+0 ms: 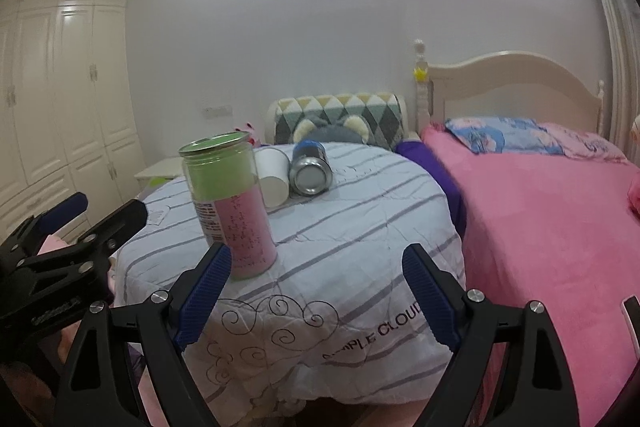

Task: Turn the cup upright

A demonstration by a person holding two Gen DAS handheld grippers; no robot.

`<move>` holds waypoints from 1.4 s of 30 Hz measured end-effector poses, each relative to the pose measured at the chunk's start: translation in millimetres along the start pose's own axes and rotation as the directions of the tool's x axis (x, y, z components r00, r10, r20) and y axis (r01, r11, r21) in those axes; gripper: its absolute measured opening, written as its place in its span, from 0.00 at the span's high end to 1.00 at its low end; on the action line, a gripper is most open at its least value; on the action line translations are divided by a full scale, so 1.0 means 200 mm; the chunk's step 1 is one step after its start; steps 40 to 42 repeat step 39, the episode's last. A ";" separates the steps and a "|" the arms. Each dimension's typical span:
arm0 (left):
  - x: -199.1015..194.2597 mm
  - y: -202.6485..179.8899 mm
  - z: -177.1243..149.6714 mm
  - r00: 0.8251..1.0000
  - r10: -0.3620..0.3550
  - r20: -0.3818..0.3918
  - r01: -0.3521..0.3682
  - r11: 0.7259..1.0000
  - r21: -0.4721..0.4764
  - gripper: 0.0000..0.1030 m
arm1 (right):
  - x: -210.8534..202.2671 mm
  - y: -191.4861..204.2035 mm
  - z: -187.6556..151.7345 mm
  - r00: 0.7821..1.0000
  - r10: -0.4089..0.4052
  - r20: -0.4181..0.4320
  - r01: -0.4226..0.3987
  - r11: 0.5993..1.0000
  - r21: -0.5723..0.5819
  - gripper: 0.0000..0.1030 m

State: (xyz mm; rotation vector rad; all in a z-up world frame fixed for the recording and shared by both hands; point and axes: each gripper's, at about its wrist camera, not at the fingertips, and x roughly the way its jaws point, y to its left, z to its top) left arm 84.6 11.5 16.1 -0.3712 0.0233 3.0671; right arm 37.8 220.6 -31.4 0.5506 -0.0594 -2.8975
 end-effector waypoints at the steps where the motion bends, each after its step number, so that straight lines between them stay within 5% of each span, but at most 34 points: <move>1: 0.00 0.01 -0.01 1.000 0.003 0.004 -0.003 1.000 -0.001 0.00 | 0.00 0.01 -0.01 1.000 0.000 0.006 0.000 1.000 -0.006 0.14; 42: 0.05 0.03 -0.07 0.999 0.040 0.026 -0.040 0.999 0.028 0.00 | 0.04 0.07 -0.12 1.000 0.016 0.027 -0.015 0.999 -0.041 0.14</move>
